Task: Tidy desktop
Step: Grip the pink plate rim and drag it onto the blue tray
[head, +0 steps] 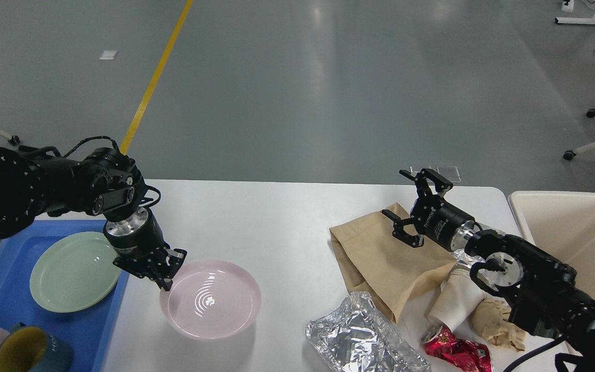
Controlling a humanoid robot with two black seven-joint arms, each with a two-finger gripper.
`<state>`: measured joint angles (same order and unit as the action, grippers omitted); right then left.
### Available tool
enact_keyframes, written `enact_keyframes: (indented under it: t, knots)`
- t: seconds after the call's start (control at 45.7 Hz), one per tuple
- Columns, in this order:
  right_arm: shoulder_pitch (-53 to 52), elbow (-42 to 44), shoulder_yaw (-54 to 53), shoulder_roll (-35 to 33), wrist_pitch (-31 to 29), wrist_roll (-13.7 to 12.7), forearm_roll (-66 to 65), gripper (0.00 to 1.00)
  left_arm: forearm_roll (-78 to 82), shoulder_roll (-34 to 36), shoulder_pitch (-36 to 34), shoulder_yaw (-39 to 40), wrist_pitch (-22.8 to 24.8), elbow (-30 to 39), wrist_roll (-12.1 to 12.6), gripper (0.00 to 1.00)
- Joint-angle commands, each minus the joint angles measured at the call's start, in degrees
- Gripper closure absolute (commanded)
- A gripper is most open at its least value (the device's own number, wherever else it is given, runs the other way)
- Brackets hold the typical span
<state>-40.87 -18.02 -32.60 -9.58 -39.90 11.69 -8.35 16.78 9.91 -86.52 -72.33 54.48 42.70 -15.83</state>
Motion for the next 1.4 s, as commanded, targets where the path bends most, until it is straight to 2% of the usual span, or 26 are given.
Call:
enact_keyframes:
  t: [0.0, 0.263, 0.481, 0.722, 1.028, 1.203, 1.378]
  knots:
    - [0.0, 0.0, 0.0, 0.0, 0.0, 0.0, 0.0, 0.00, 0.0, 0.6, -2.1, -3.3, 0.5, 0.4, 0.0, 1.00]
    - [0.0, 0.0, 0.0, 0.0, 0.0, 0.0, 0.0, 0.00, 0.0, 6.3, -2.7, -10.5, 0.5, -0.4, -0.1, 1.00]
    - [0.0, 0.0, 0.0, 0.0, 0.0, 0.0, 0.0, 0.00, 1.2, 16.4, -3.7, -11.9, 0.5, -2.2, 0.8, 1.00]
    - [0.0, 0.0, 0.0, 0.0, 0.0, 0.0, 0.0, 0.00, 1.3, 18.1, -2.6, -15.5, 0.5, -5.2, 0.8, 1.00]
    - [0.0, 0.0, 0.0, 0.0, 0.0, 0.0, 0.0, 0.00, 1.2, 18.7, 6.4, -14.9, -8.8, -15.8, 1.0, 0.98]
    - [0.0, 0.0, 0.1, 0.0, 0.0, 0.0, 0.0, 0.00, 1.2, 19.4, 9.9, -11.2, -13.6, -16.6, 3.2, 0.98]
    - [0.0, 0.0, 0.0, 0.0, 0.0, 0.0, 0.0, 0.00, 1.1, 19.1, 11.4, -10.6, -15.8, -16.6, 3.3, 0.98]
